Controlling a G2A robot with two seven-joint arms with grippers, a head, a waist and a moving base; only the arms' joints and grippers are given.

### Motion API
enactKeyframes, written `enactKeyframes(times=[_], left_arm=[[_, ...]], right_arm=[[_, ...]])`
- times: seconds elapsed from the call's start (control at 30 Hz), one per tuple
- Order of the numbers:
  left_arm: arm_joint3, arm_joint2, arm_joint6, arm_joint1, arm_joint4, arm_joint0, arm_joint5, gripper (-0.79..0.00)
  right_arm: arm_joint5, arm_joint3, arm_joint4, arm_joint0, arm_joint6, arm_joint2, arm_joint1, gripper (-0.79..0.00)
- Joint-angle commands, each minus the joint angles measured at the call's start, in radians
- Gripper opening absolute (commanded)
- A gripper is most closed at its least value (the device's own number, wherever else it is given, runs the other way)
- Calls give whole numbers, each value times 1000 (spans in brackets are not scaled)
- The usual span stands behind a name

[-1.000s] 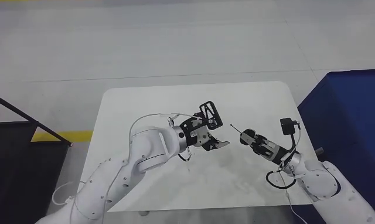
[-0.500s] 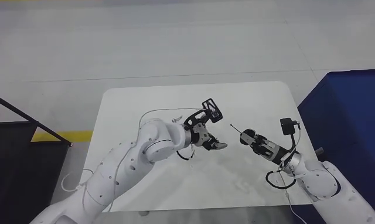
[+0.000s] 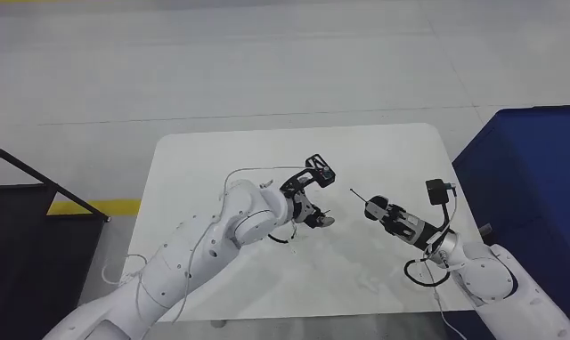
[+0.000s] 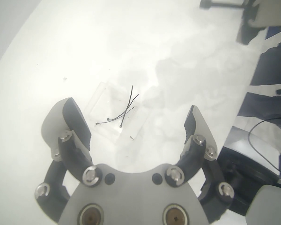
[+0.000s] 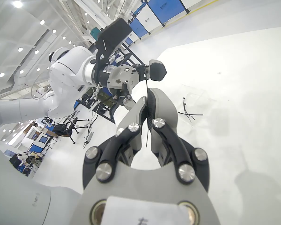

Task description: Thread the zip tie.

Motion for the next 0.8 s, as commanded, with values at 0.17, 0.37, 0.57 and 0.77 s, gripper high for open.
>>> enactKeyframes(times=[0.17, 0.37, 0.57, 0.77], left_arm=[[121, 68, -130, -56, -43, -79, 11, -422], [190, 107, -111, -94, -20, -113, 24, -431], [278, 141, -130, -137, -34, -148, 21, -446], [356, 154, -160, -175, -79, -179, -10, -493]], right_arm=[[0, 0, 0, 0, 0, 0, 0, -785], [0, 0, 0, 0, 0, 0, 0, -785], [0, 0, 0, 0, 0, 0, 0, -785], [0, 0, 0, 0, 0, 0, 0, -785]])
